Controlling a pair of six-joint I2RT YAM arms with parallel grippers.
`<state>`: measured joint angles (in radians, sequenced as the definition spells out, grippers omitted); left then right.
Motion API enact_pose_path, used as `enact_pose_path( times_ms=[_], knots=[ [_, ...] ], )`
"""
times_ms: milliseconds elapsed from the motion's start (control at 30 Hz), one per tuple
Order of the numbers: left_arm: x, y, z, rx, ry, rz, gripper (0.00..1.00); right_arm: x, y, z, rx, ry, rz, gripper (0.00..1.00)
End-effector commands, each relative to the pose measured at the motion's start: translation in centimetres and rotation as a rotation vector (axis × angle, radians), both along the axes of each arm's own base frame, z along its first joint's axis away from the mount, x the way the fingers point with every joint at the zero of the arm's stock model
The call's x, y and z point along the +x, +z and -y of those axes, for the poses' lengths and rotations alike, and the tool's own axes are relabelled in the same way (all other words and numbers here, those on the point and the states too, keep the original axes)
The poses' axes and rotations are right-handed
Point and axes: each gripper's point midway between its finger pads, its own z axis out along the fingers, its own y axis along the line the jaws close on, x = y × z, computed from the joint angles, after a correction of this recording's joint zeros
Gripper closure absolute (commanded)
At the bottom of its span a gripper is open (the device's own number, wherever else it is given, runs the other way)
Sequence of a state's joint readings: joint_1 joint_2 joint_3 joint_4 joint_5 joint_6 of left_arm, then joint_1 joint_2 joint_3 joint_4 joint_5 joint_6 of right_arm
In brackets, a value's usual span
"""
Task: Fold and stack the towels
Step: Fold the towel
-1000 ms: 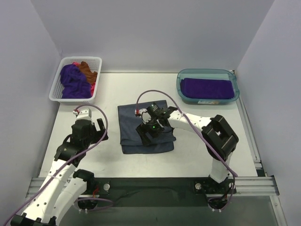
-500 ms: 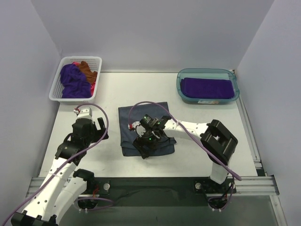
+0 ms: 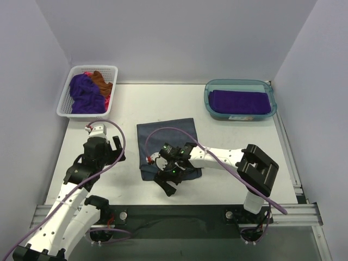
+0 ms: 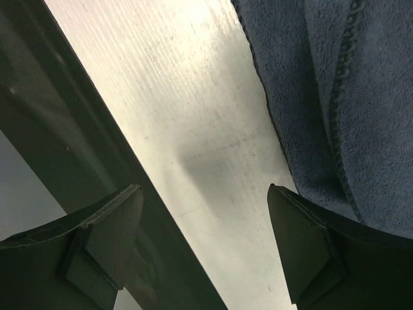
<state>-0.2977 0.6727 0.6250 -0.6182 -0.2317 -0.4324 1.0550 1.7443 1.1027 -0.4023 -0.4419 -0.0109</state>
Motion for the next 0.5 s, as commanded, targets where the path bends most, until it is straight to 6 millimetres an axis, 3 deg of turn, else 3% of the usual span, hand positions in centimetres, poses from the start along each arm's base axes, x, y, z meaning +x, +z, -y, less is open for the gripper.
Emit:
enact_pose_path(
  times_ms=[0, 167, 200, 300, 400, 467],
  knots=[
    [0.9, 1.4, 0.1, -0.01, -0.004, 0.061, 0.03, -0.3, 1.6, 1.0, -0.006, -0.013, 0.017, 0.21],
    [0.5, 0.6, 0.8, -0.055, 0.0, 0.011, 0.05, 4.3, 3.6, 2.7, -0.036, -0.195, 0.214, 0.25],
    [0.3, 0.3, 1.1, -0.083, 0.005, -0.017, 0.07, 5.9, 4.5, 3.6, -0.034, -0.267, 0.265, 0.25],
    [-0.9, -0.4, 3.5, -0.228, 0.002, -0.135, 0.07, 7.7, 6.0, 5.9, -0.033, -0.46, 0.321, 0.25],
    [-1.6, -1.0, 6.1, -0.326, 0.004, -0.236, 0.07, 9.9, 6.3, 9.7, -0.079, -0.678, 0.409, 0.24],
    [-1.3, -1.6, 6.8, -0.298, 0.015, -0.268, 0.07, 10.2, 5.9, 11.1, -0.098, -0.742, 0.426, 0.24]
  ],
)
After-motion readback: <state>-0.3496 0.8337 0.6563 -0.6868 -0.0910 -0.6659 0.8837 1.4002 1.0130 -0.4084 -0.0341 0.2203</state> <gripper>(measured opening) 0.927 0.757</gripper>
